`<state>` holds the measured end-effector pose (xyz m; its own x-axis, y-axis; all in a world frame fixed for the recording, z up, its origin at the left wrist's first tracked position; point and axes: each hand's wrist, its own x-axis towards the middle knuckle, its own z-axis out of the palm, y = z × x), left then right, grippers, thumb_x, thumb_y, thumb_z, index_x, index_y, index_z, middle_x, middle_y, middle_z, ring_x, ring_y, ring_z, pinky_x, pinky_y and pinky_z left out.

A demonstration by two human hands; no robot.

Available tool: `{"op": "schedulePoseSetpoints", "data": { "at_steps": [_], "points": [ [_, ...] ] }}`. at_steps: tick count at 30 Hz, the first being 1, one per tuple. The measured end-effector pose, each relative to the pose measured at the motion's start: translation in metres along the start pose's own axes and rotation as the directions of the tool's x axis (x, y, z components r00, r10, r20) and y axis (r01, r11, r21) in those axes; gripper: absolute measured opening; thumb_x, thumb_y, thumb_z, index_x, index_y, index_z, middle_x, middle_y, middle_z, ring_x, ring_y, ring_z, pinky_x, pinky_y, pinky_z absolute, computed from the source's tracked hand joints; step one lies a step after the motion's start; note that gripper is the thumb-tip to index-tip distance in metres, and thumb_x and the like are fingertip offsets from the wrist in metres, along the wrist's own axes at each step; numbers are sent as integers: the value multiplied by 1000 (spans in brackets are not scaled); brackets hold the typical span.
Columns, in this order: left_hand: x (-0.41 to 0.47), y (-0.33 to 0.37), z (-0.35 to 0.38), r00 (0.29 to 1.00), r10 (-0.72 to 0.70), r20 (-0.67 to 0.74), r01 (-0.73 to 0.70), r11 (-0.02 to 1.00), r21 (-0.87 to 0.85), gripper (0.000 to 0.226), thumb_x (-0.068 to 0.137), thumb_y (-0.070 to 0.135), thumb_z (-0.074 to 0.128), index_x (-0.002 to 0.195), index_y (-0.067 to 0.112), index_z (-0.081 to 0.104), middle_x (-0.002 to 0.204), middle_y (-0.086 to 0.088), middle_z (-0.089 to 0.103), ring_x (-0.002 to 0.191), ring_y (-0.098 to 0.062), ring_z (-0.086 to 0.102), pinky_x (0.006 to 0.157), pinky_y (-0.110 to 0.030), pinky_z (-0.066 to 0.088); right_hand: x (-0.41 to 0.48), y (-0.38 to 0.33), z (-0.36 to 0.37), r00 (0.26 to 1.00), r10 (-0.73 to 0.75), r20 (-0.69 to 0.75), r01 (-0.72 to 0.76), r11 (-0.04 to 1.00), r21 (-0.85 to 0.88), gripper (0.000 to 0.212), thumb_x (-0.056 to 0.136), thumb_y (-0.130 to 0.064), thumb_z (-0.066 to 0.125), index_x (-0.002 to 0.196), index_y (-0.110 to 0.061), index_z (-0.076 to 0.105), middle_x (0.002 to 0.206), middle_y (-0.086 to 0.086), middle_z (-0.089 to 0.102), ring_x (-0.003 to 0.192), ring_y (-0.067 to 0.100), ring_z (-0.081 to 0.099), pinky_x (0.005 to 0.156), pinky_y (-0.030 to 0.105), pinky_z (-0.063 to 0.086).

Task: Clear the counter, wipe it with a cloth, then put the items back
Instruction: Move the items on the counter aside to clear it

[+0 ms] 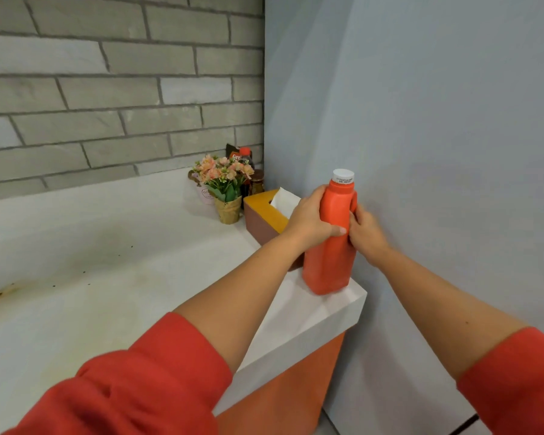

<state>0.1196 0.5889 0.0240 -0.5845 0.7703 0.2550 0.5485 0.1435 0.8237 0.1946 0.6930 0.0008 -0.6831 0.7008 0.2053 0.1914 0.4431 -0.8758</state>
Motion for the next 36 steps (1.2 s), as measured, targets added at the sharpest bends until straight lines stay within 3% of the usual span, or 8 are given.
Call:
{"op": "schedulePoseSetpoints", "data": {
  "at_steps": [4, 14, 18, 22, 28, 30, 33, 36],
  "points": [
    [10, 0, 7, 999, -27, -18, 28, 998, 53, 91, 64, 16, 82, 140, 18, 33, 129, -11, 53, 116, -26, 54, 98, -42, 46, 9, 6, -5, 999, -34, 28, 35, 999, -30, 31, 101, -15, 35, 125, -2, 50, 116, 13, 60, 100, 20, 54, 90, 34, 43],
    [9, 3, 11, 996, -93, -11, 93, 994, 55, 94, 67, 16, 79, 143, 25, 26, 131, -10, 48, 118, -25, 51, 100, -45, 45, 16, 13, -12, 988, -23, 153, 42, 991, -124, 33, 101, -19, 36, 130, -4, 42, 124, 16, 57, 112, 32, 56, 97, 46, 44],
    [5, 6, 14, 991, -135, 3, 134, 989, 67, 100, 68, 24, 75, 148, 29, 16, 135, -10, 42, 120, -27, 49, 101, -47, 44, 14, -4, -19, 956, 190, 224, -81, 903, -421, 30, 98, -18, 34, 124, -4, 44, 116, 18, 58, 91, 32, 57, 74, 41, 52],
    [-6, 10, 8, 981, -195, 14, 190, 968, 165, 86, 88, 21, 60, 151, 24, 1, 149, -12, 22, 134, -28, 34, 109, -37, 32, -1, -36, -27, 816, 521, 249, -157, 614, -773, 39, 97, -13, 29, 119, 9, 52, 105, 25, 62, 88, 38, 64, 78, 44, 53],
    [-37, 2, -28, 968, -197, -153, 222, 960, 170, 47, 92, 21, 53, 137, 17, 40, 129, -10, 51, 118, -26, 50, 97, -36, 43, -29, -77, -5, 677, 673, 296, -36, 432, -901, 42, 100, -19, 27, 121, 8, 51, 118, 26, 62, 109, 38, 61, 86, 41, 49],
    [-53, -5, -46, 959, -210, -192, 241, 957, 160, 32, 92, 20, 52, 124, 14, 53, 114, -8, 61, 107, -26, 57, 90, -36, 47, -37, -88, 16, 644, 674, 362, 35, 447, -894, 43, 102, -24, 26, 117, 4, 53, 115, 23, 65, 100, 35, 64, 86, 39, 49],
    [-83, -18, -81, 942, -221, -254, 264, 953, 148, 17, 92, 18, 52, 104, 11, 62, 102, -11, 66, 95, -28, 62, 83, -38, 53, -50, -108, 59, 647, 601, 469, 142, 510, -848, 33, 101, -26, 32, 103, -3, 56, 81, 13, 71, 64, 26, 65, 62, 30, 50],
    [-119, -33, -122, 920, -233, -316, 292, 944, 154, 14, 92, 18, 50, 90, 11, 62, 93, -12, 68, 88, -28, 64, 79, -39, 54, -76, -135, 103, 644, 502, 578, 213, 608, -765, 28, 100, -31, 35, 104, -8, 50, 75, 12, 67, 64, 25, 64, 62, 30, 51]
  ]
}}
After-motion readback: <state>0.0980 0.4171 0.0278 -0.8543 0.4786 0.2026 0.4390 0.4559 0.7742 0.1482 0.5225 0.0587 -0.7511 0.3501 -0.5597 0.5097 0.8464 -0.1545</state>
